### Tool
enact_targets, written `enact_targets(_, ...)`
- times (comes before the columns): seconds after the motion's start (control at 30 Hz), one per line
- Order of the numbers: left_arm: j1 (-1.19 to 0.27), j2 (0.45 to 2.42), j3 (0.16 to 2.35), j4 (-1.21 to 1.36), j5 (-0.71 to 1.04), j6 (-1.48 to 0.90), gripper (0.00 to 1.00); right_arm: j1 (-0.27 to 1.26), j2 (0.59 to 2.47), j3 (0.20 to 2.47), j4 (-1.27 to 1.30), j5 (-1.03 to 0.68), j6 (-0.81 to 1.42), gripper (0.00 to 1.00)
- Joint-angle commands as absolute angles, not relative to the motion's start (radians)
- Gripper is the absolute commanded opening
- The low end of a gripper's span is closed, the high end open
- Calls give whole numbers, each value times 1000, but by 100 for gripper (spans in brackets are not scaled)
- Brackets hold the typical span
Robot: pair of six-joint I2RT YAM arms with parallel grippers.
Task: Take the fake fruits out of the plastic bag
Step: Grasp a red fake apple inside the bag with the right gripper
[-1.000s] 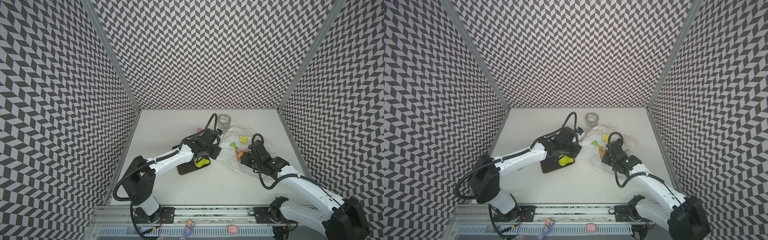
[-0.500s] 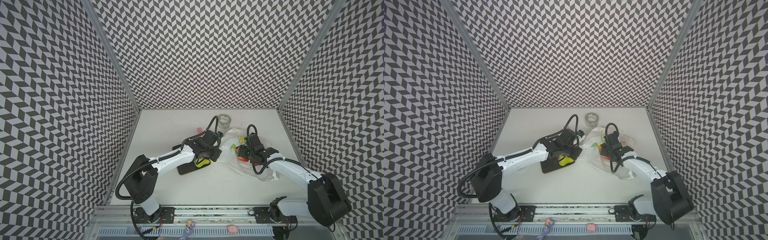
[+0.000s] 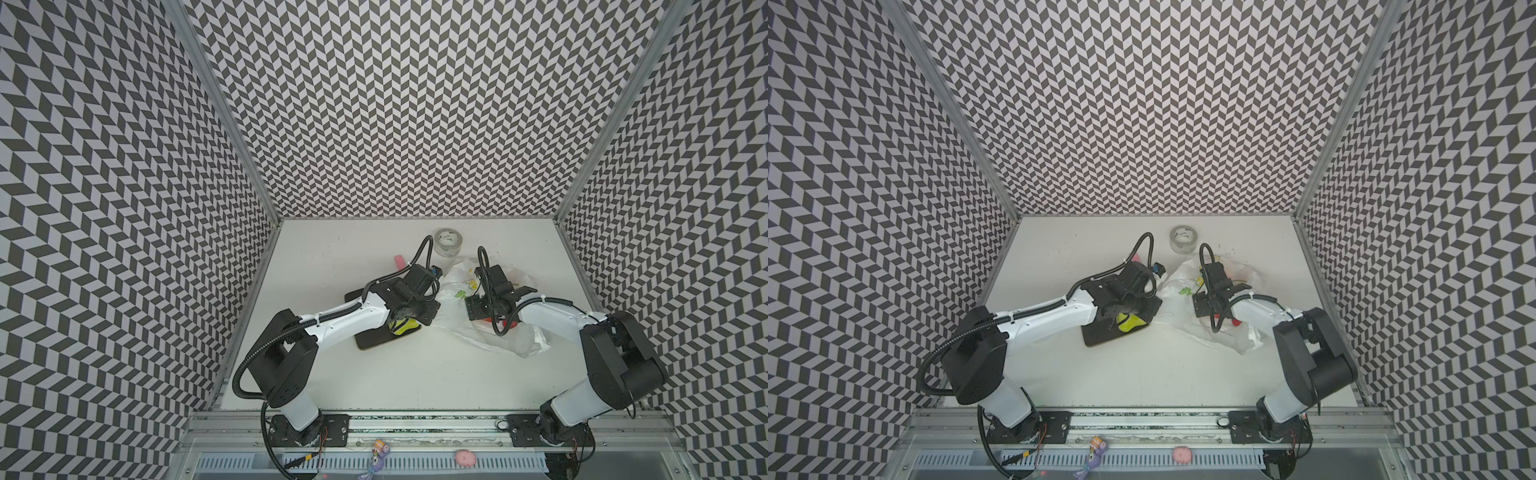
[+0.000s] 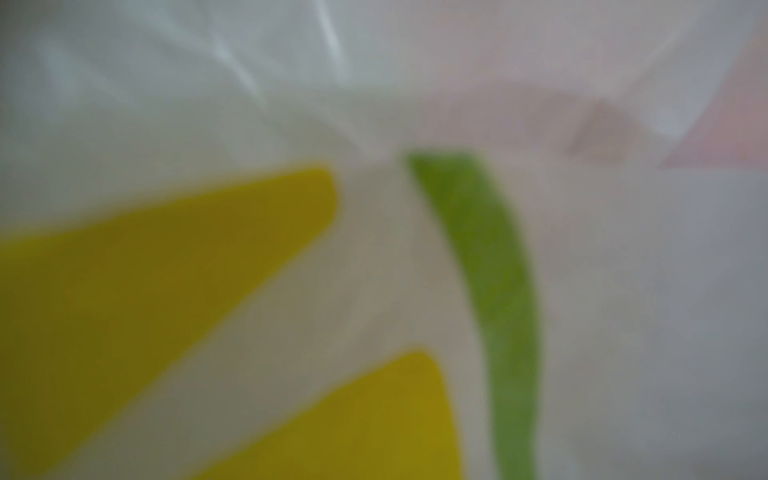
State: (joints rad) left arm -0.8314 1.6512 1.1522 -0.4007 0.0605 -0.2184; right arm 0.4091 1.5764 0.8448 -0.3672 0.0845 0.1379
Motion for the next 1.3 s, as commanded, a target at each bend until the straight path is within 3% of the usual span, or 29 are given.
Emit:
enact_targets(0.0,-821,1646,1158,-371,41,-230,0,408,1586,849,-383,11,124,81)
enact_targets(0.17,-811,1649,1161,-367,36,-227,0,416,1521,881,-449,-84,164,80)
enact_targets(0.4,-808,1652,1163,-359,39,-224,0,416,1538,894,-450,86,120,80)
enact_targets(0.73,-805,1649,1164,-356,37,-228,0,416,1617,863,-365,59,99,76)
enact_targets(1.03,-801,1656,1172,-356,38,-226,0,415,1640,845,-307,87,110,59)
enact_targets(1.27,-793,1676,1177,-331,53,-245,0,415,1500,833,-357,76,121,45)
